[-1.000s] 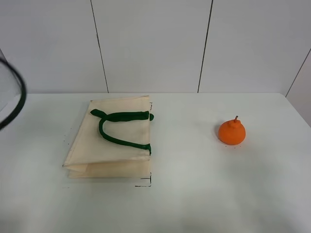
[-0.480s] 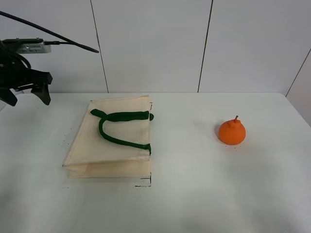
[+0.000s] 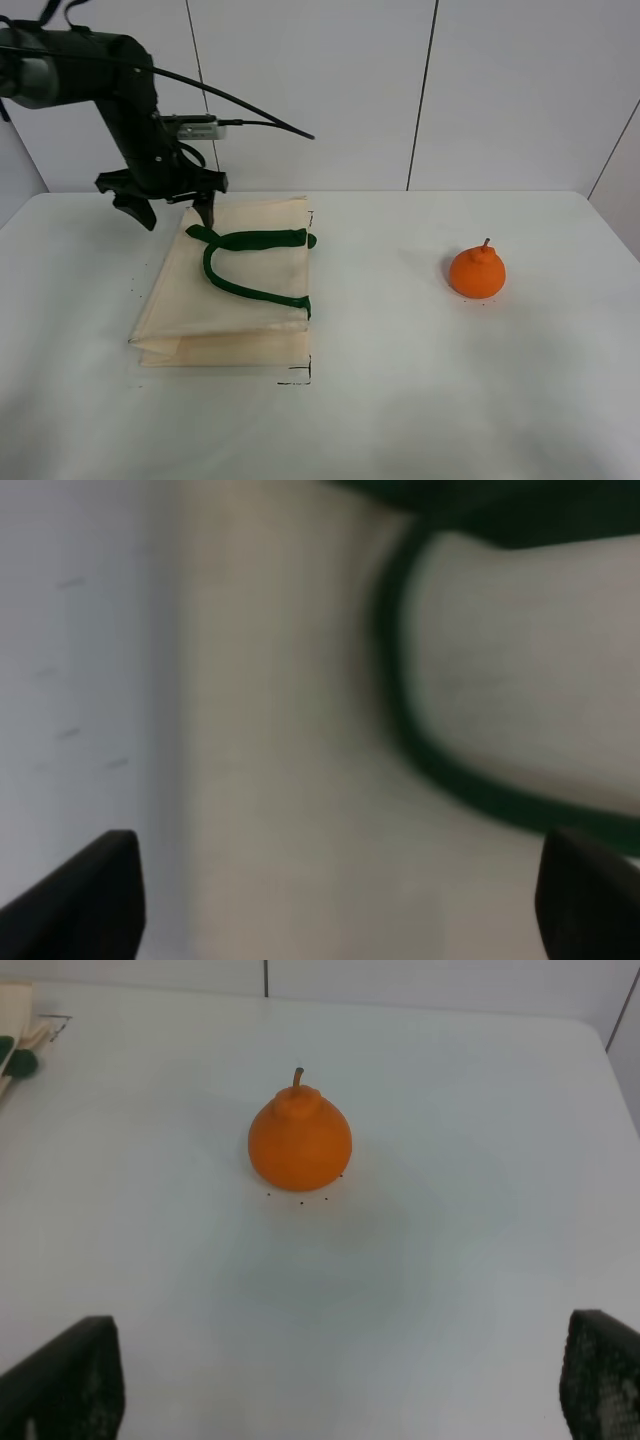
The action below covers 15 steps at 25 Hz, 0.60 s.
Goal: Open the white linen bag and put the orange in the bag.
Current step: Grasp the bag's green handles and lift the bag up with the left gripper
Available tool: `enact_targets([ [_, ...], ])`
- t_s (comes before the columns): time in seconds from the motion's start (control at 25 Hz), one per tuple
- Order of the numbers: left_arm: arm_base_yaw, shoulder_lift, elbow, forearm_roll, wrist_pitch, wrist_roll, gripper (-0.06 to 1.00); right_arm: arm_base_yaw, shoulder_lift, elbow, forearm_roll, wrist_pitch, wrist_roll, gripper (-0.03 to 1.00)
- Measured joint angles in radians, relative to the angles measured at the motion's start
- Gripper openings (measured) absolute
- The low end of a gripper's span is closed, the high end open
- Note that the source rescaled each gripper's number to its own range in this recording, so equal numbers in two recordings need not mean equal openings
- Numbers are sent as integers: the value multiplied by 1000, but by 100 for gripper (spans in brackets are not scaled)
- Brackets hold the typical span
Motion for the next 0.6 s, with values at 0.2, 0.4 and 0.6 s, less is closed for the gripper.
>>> enact_targets([
  [0.2,-64,97,-66,-7,-7,-41,98,0,0,0,0,0,0,100],
  [0.4,-68,180,-67,-22,-24,-57,98,0,0,0,0,0,0,100],
  [0.6,-68,236,-67,-20,-64,-58,98,0,0,0,0,0,0,100],
])
